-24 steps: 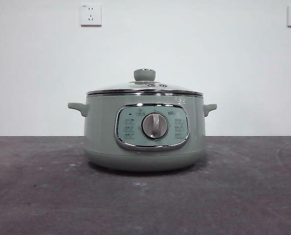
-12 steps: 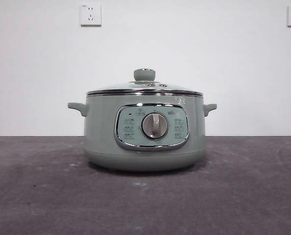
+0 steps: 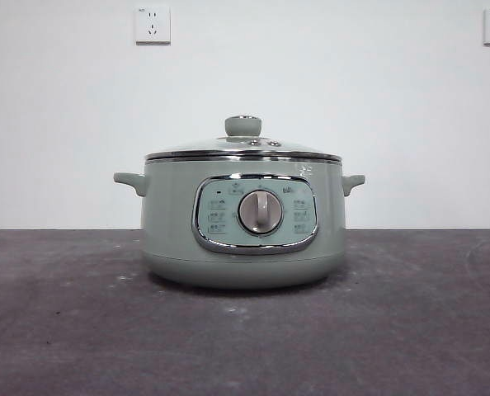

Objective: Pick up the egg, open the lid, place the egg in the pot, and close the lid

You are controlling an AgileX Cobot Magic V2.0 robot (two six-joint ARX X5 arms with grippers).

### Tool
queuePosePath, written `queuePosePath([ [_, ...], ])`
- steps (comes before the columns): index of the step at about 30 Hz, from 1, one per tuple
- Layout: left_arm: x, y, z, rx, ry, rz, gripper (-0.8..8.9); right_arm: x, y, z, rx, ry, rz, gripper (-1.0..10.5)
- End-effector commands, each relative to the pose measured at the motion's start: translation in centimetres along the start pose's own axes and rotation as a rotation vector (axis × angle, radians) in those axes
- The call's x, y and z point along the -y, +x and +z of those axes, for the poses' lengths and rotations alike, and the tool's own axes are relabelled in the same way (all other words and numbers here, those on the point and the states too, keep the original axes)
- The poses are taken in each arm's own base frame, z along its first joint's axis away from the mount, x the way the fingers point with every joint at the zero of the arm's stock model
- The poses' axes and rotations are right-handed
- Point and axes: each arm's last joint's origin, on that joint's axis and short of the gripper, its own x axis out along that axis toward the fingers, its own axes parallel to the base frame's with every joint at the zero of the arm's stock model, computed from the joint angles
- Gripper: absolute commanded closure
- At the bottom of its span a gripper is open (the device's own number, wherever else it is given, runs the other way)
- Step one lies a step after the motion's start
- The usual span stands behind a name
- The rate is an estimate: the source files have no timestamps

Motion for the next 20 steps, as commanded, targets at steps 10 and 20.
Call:
queuePosePath([
  [10, -0.1, 0.1, -0.4, -0.010, -0.007, 0.007, 8.16, 0.0, -0.1, -0.2, -0.007, -0.031, -0.009, 9.5],
  [20, -0.1, 0.1, -0.4, -0.010, -0.007, 0.007, 8.16, 0.6, -5.0, -1.6, 0.474, -0.060, -0.194, 9.5],
])
